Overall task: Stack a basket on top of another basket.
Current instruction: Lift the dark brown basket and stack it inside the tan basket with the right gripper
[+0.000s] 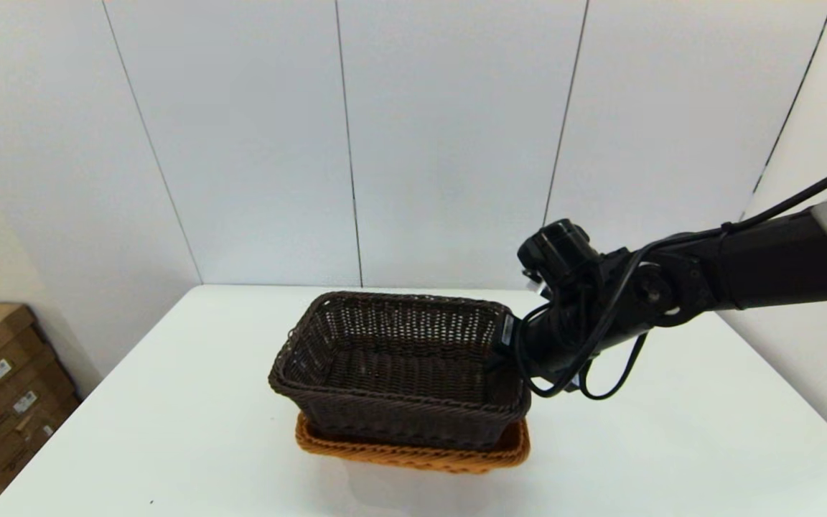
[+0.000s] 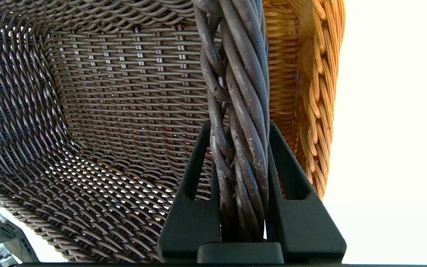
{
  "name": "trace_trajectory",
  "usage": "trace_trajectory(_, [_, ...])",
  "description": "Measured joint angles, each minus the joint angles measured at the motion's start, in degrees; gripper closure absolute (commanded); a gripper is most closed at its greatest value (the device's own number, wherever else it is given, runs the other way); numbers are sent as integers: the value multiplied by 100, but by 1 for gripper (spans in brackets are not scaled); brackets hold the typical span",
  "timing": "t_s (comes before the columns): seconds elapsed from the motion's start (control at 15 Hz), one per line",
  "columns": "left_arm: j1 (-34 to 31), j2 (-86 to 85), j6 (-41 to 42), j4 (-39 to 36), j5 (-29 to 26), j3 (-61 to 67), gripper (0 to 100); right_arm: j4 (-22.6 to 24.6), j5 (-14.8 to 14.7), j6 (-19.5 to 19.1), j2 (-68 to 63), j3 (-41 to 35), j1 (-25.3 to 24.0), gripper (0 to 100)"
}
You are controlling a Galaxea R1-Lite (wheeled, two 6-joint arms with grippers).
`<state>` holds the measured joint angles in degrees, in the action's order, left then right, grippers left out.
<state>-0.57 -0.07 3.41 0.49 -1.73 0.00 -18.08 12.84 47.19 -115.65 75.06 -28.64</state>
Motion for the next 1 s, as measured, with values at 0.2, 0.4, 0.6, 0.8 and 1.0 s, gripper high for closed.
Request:
trace_trajectory(0.2, [-2, 0, 0, 0, -2, 0, 0, 2, -5, 0, 5, -23, -2, 100])
trace_trajectory(0.4, [2, 0, 0, 2, -2, 0, 0, 0, 24, -1, 11, -26, -7, 100])
trace_trajectory(0.6, [0, 0, 0, 0, -2, 0, 0, 0, 24, -9, 11, -26, -7, 100])
trace_trajectory(0.8, [-2, 0, -2, 2, -2, 0, 0, -2, 9, -15, 13, -20, -13, 100])
trace_trajectory(1.0, [2, 0, 0, 2, -2, 0, 0, -2, 6, -11, 16, -11, -16, 100])
